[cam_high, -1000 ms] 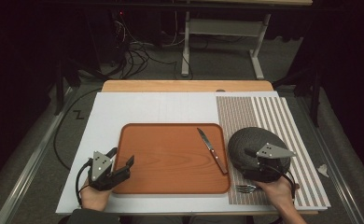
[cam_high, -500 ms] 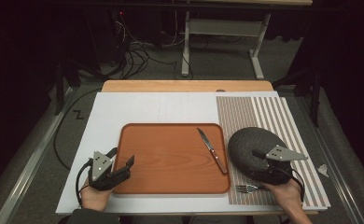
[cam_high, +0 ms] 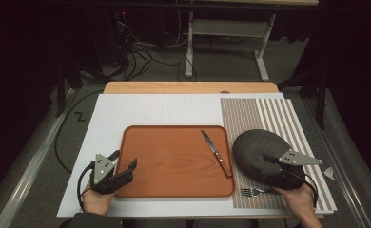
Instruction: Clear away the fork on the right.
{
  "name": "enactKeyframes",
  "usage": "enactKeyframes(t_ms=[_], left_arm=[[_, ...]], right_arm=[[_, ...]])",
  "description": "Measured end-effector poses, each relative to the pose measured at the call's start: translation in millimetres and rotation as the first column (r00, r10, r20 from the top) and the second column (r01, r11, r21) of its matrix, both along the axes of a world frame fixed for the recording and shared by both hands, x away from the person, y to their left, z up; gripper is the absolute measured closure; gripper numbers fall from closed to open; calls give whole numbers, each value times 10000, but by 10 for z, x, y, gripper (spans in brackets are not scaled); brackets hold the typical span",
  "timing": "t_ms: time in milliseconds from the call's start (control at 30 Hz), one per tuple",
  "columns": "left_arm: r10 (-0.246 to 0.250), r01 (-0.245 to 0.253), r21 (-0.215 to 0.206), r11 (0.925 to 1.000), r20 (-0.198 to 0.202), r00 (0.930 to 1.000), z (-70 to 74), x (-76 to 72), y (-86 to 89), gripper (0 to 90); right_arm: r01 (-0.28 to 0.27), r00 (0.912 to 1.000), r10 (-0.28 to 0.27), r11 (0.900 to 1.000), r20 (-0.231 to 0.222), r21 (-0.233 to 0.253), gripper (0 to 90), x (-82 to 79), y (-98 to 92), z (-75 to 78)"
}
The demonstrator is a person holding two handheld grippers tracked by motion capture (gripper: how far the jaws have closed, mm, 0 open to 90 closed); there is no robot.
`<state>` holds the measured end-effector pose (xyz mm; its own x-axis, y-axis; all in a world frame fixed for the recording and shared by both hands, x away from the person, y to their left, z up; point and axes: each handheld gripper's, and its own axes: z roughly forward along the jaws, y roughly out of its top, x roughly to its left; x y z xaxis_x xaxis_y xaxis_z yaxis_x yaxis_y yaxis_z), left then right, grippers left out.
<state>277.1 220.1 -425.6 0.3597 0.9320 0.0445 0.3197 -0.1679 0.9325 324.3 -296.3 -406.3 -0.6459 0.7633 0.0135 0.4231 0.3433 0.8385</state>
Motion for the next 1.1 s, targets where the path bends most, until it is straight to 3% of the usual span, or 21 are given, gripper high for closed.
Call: enactKeyframes(t_ms=[433, 1100], left_arm=[[26, -26, 2, 10000, -6, 10000, -1, 2, 0, 328], [56, -56, 8, 10000, -16, 10000, -1, 4, 2, 328]], right_arm=[[240, 9994, -243, 9997, -257, -99, 423, -29, -128, 18], [442, 9961, -505, 9953, -720, -863, 495, -188, -450, 29]])
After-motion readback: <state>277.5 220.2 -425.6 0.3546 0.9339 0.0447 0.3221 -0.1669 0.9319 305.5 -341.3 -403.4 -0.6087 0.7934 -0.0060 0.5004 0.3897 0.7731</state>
